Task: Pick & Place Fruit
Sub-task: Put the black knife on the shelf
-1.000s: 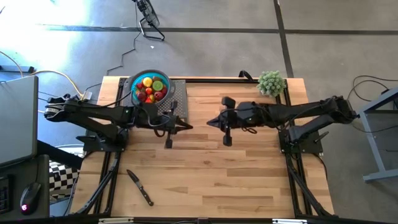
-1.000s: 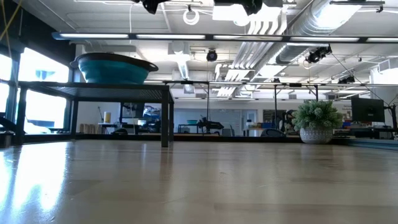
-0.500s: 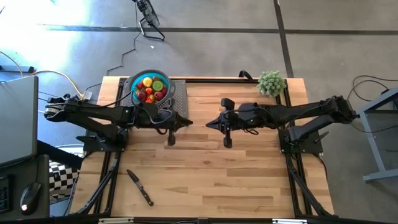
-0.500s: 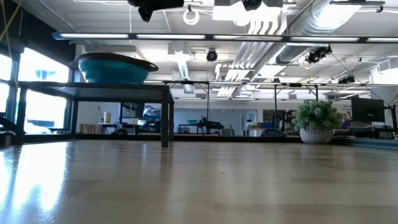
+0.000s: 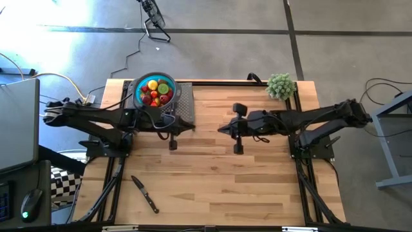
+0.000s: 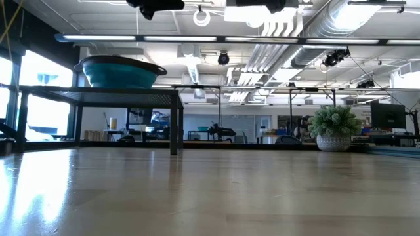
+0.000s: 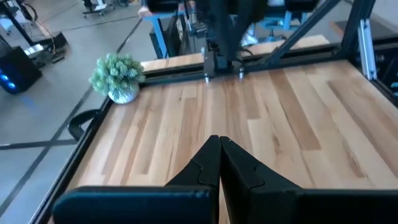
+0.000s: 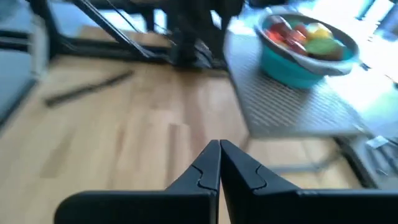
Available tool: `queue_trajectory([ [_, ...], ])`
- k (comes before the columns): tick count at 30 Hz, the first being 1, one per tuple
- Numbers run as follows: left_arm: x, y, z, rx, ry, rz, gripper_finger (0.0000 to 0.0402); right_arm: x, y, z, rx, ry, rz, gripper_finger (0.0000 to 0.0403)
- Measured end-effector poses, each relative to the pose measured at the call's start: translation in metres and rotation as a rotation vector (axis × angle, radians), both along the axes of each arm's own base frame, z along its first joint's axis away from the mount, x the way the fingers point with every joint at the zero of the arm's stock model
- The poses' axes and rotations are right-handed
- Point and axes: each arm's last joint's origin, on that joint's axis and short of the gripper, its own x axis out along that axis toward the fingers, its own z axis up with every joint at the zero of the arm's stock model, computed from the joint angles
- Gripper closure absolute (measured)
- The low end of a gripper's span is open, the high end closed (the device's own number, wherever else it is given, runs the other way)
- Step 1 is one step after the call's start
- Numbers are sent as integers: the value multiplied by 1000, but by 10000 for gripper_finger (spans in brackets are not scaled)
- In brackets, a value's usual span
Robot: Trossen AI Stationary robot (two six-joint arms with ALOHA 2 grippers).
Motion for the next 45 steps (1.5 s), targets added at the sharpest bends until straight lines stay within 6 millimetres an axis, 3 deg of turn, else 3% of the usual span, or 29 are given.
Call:
queue_trajectory([
  [6,-9,1,-1,9,52,-1,401,-18,-4,10,-25,15,-65,401],
  [14,-10,0,-4,-16,89,-27,401,-22,-5,15,-28,-13,-61,401],
  [18,-16,-5,-6,-215,131,-126,401,-23,-5,14,-26,4,-62,401],
  [24,-23,-14,-11,-598,190,33,401,-23,-5,14,-24,4,-59,401],
  [34,-37,-76,-20,-966,246,185,401,-24,-5,12,-34,29,-56,401],
  [45,-51,-145,-65,-1346,504,493,402,-24,-5,10,-32,36,-57,401],
])
